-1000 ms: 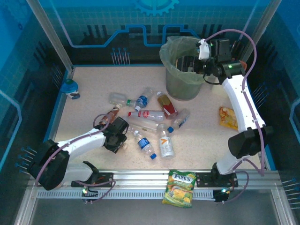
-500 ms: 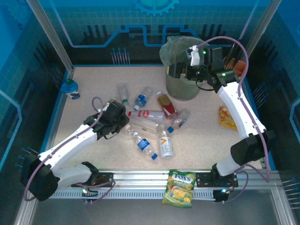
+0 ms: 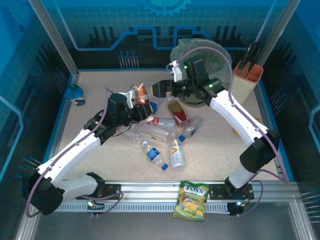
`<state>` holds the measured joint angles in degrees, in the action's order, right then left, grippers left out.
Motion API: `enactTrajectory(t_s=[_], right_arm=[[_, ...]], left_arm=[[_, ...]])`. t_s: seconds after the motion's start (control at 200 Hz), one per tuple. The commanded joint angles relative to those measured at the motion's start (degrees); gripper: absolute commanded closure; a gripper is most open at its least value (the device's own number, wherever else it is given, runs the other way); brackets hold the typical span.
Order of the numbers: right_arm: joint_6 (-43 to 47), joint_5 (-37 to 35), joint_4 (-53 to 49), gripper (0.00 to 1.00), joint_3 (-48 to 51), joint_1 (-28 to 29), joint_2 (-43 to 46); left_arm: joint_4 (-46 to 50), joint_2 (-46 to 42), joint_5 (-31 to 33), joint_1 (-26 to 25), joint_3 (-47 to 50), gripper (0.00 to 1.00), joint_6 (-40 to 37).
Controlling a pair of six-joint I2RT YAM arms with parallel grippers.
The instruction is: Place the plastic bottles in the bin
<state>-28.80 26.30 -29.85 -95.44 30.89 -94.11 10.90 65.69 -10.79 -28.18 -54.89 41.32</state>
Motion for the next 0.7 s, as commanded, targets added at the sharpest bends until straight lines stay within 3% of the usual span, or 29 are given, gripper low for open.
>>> enactTrajectory(t_s=[0.0,0.325,0.595,0.695], right_arm=[[-3.4,2.1,5.1,0.05,1.4,0.0,-0.7],[-9.2,8.0,13.4,0.08,5.7,-2.1,-1.0],[-10.1,7.7,14.7,0.37,7.3,-3.8,-0.2],[-9.8,7.2,14.6,0.44,7.6,-4.3,0.2]], left_arm=[[-11.7,2.2,-11.8,0.5,0.0,0.84,-3.9],[-24.6,7.5,-19.9,0.5,2.3,0.89,1.4],[-26.8,9.4,-20.8,0.5,2.5,0.9,2.5],[-26.5,9.5,-20.3,0.5,2.4,0.76,2.4]])
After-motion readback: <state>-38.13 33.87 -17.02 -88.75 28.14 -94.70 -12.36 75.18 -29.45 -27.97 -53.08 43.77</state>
